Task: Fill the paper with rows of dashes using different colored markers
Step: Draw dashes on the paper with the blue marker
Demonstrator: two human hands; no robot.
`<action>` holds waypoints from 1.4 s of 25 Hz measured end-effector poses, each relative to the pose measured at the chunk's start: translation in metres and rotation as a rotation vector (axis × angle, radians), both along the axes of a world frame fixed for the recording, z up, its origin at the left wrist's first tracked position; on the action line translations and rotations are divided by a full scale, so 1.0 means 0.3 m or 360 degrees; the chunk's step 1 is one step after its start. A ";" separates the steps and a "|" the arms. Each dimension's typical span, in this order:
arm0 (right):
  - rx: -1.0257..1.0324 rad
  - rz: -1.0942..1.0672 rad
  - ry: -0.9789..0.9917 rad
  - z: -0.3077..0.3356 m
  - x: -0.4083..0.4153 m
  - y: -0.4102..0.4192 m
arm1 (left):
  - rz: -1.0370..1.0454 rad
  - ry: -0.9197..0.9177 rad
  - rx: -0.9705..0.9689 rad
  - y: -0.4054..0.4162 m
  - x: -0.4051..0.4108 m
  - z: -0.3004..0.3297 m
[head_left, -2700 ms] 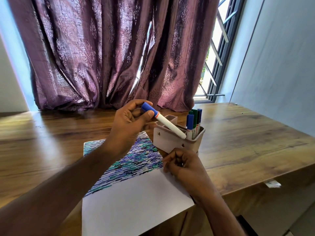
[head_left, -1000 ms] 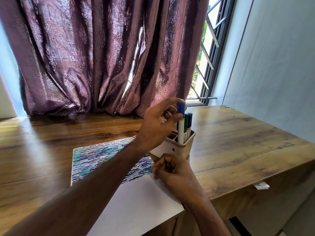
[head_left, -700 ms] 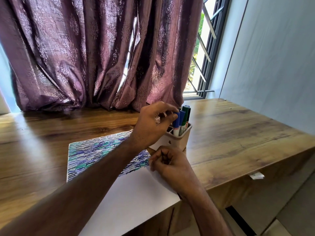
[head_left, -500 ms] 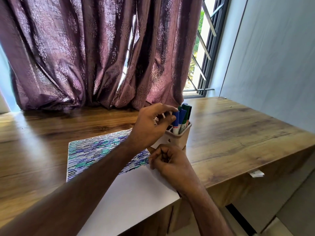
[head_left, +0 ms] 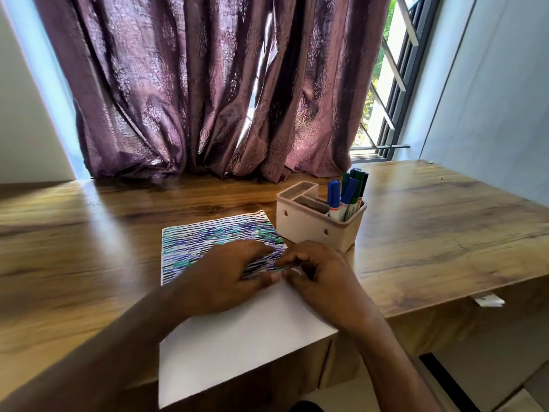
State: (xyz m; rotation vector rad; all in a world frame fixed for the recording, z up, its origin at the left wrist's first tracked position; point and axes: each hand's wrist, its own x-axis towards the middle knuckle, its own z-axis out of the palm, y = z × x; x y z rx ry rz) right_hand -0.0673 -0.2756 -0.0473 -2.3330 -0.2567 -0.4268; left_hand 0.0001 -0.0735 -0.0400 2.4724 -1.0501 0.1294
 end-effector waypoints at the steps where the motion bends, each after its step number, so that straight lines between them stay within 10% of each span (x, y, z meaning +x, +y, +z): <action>1: -0.0044 -0.0026 0.0002 -0.002 0.001 0.004 | 0.0000 -0.0034 0.0064 0.015 -0.010 -0.016; 7: -0.0406 -0.0028 0.0172 0.007 -0.010 0.046 | 0.0034 -0.0054 0.0443 -0.017 -0.027 -0.054; 35: -0.0835 -0.0012 0.0317 0.030 0.001 0.088 | 0.0143 0.0031 0.0309 -0.009 -0.081 -0.033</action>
